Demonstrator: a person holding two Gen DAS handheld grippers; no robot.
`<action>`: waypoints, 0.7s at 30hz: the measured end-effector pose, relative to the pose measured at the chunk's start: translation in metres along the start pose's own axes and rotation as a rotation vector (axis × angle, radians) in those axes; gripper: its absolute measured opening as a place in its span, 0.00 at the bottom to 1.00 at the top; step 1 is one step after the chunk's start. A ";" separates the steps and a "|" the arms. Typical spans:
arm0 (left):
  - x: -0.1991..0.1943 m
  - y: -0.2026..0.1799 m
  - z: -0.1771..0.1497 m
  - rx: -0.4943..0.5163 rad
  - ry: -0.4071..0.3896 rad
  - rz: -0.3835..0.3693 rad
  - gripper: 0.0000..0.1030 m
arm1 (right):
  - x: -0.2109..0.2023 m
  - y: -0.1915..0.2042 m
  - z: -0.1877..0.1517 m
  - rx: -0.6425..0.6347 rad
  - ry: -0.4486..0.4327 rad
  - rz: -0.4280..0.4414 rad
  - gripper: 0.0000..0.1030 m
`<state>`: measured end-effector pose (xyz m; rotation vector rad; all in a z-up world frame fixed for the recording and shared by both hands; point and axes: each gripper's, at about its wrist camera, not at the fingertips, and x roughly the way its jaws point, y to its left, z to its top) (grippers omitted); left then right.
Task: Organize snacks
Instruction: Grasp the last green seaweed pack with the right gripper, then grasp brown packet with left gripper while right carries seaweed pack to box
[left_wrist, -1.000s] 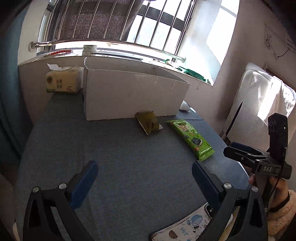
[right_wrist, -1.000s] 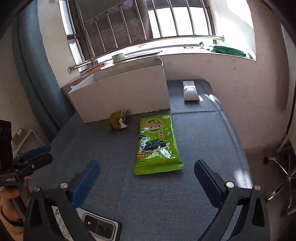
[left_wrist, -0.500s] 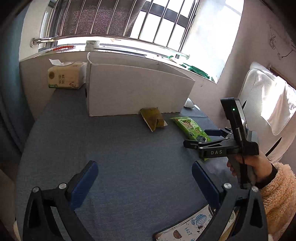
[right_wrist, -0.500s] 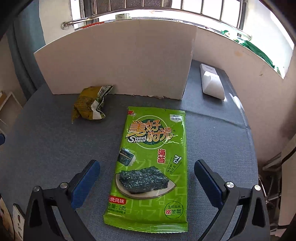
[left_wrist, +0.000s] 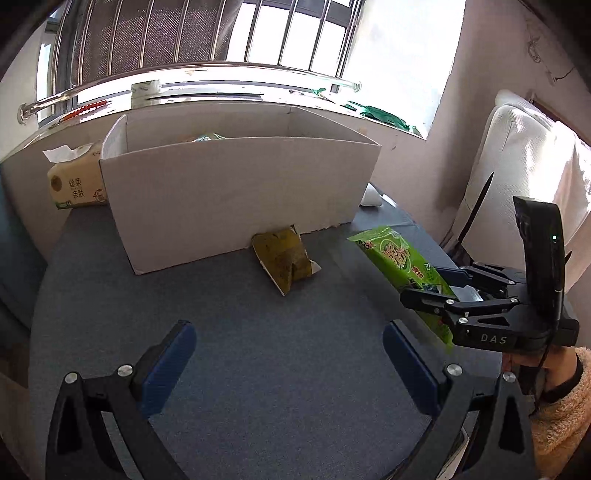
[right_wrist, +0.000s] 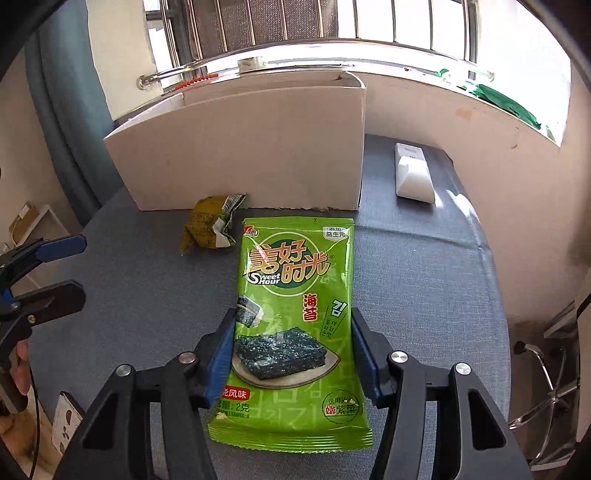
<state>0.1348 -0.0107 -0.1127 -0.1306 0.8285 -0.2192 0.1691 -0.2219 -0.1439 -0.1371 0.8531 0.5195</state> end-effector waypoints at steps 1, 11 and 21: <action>0.009 -0.001 0.007 0.002 0.020 -0.002 1.00 | -0.011 -0.003 -0.003 0.028 -0.025 0.018 0.60; 0.094 -0.002 0.056 -0.054 0.156 0.043 0.99 | -0.072 -0.017 -0.038 0.169 -0.157 0.061 0.61; 0.093 -0.002 0.054 0.024 0.145 0.002 0.42 | -0.069 -0.027 -0.049 0.211 -0.145 0.077 0.63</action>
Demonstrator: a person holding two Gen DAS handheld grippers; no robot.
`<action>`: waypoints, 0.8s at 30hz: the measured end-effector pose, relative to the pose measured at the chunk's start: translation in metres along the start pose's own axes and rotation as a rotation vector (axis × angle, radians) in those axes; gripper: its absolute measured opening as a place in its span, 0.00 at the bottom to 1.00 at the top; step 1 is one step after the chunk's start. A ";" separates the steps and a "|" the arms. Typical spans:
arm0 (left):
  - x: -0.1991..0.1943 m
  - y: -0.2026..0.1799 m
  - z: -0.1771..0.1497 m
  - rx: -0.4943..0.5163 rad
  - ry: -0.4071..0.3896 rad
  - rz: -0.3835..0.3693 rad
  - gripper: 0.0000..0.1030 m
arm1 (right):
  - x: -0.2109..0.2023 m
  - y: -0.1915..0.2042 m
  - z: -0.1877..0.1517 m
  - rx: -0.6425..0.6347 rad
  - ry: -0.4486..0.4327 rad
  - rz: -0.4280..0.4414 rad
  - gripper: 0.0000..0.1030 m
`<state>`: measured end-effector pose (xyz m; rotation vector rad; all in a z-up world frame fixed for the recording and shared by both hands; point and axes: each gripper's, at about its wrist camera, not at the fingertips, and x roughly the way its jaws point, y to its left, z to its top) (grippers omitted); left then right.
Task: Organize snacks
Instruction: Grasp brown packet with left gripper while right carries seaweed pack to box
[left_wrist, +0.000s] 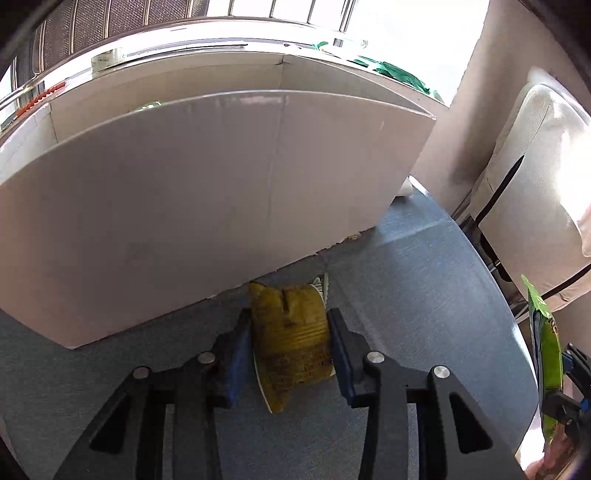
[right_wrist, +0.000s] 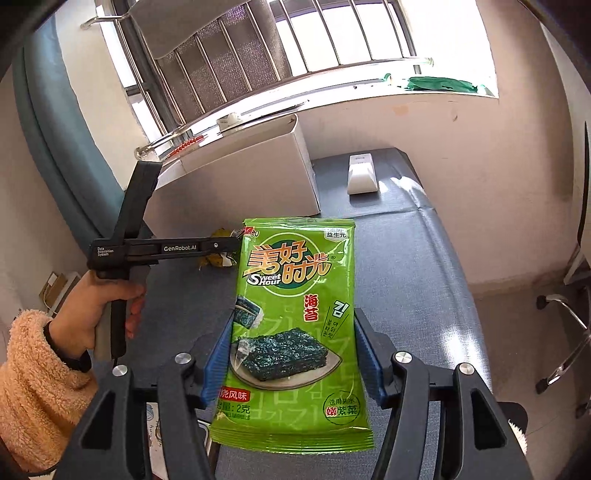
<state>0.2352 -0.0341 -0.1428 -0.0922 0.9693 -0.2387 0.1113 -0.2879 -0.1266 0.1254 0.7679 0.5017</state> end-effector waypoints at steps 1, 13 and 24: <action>-0.007 0.001 -0.004 0.001 -0.013 -0.005 0.42 | 0.000 0.000 0.000 0.002 0.000 0.001 0.63; -0.149 0.018 -0.027 0.025 -0.284 -0.046 0.42 | 0.007 0.027 0.029 -0.008 -0.040 0.115 0.63; -0.157 0.084 0.067 -0.078 -0.368 0.009 0.42 | 0.064 0.073 0.159 -0.081 -0.036 0.127 0.65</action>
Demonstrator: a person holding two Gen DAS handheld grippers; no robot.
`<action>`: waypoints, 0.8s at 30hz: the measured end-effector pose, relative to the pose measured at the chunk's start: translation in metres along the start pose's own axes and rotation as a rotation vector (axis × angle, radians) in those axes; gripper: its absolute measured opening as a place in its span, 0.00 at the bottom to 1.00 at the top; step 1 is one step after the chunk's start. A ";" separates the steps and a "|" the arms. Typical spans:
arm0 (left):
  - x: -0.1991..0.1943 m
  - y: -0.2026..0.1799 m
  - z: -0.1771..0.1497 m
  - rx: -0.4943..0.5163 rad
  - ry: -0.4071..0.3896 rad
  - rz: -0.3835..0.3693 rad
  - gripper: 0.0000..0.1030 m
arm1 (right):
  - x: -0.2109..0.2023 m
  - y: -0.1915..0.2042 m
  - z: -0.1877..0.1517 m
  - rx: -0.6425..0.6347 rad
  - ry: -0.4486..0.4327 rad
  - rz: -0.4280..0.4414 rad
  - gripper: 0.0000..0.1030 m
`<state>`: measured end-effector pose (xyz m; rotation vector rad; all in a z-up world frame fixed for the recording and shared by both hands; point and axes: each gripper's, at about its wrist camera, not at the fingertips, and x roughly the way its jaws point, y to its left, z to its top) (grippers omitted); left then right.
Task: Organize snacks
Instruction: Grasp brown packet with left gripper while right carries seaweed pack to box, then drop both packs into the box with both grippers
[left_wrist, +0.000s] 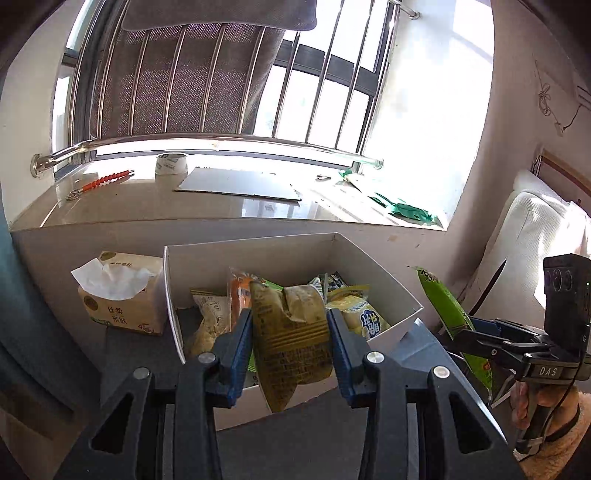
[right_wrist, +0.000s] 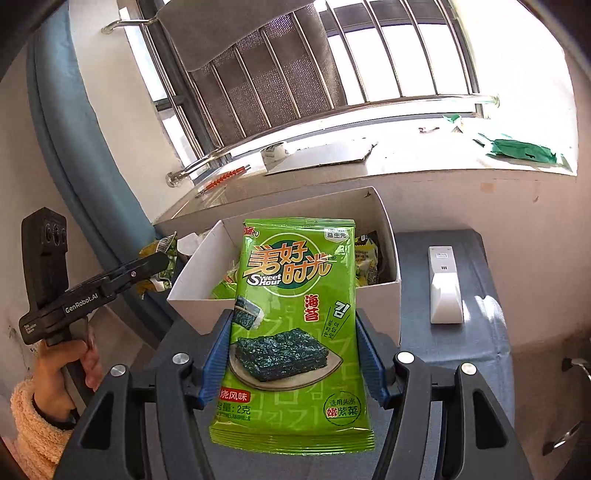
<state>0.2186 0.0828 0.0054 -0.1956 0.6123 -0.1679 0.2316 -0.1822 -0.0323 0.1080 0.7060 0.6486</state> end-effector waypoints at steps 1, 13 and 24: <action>0.007 0.005 0.007 -0.012 0.008 0.001 0.42 | 0.010 0.003 0.012 -0.010 0.001 -0.006 0.65; 0.068 0.044 0.052 -0.015 0.067 0.130 1.00 | 0.115 0.009 0.098 -0.064 0.104 -0.104 1.00; 0.018 0.038 0.032 0.010 -0.053 0.260 1.00 | 0.094 0.003 0.069 -0.031 0.054 -0.125 1.00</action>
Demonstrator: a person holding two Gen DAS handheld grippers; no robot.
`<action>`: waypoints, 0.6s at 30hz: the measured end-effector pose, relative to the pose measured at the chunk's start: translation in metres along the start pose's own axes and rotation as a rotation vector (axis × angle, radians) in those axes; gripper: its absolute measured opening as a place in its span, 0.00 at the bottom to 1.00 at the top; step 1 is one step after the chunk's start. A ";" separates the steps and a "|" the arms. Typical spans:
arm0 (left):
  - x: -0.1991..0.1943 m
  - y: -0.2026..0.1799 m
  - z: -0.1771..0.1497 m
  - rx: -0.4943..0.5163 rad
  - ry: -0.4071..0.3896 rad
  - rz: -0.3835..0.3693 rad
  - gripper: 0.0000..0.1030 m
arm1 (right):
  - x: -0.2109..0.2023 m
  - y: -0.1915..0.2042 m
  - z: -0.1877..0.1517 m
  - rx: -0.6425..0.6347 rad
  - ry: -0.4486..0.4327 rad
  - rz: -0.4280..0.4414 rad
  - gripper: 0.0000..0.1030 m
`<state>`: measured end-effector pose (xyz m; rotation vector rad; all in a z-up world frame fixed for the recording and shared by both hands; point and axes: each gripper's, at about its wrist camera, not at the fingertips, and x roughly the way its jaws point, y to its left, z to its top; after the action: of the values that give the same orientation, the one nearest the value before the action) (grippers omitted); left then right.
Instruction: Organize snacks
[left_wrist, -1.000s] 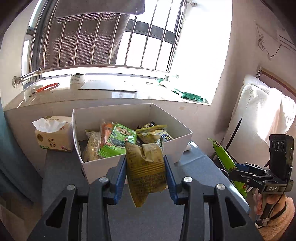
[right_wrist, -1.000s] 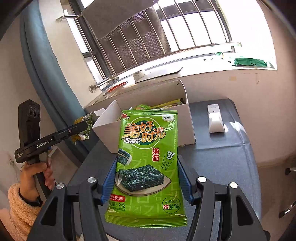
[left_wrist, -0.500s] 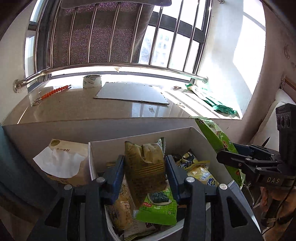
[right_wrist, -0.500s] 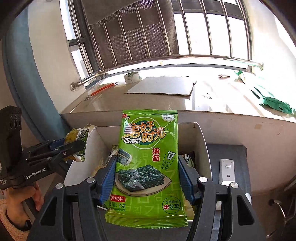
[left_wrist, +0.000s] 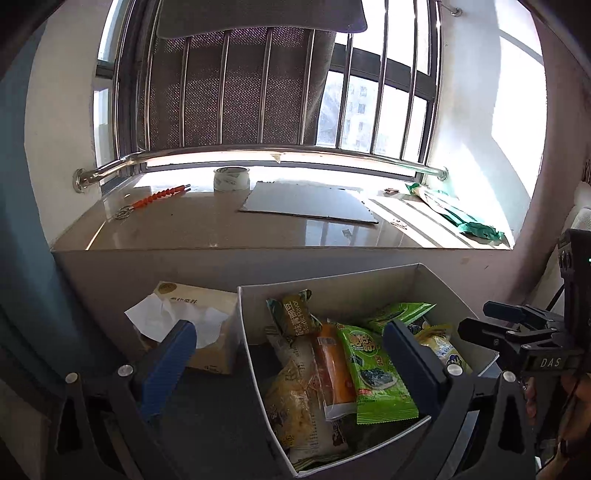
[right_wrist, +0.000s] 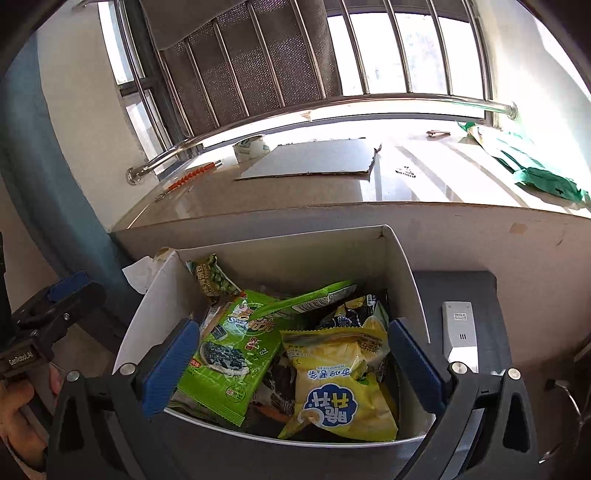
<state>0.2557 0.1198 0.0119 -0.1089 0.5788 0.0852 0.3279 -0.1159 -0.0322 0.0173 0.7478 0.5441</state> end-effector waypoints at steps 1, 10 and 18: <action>-0.010 -0.003 -0.001 0.009 -0.022 0.018 1.00 | -0.006 0.002 -0.002 -0.009 -0.003 -0.021 1.00; -0.091 -0.037 -0.042 0.033 -0.099 0.057 1.00 | -0.099 0.038 -0.048 -0.178 -0.211 -0.049 1.00; -0.147 -0.061 -0.081 0.045 -0.078 0.030 1.00 | -0.162 0.051 -0.109 -0.157 -0.211 0.044 1.00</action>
<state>0.0959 0.0414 0.0304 -0.0530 0.5046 0.1046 0.1361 -0.1681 0.0017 -0.0535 0.4984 0.6311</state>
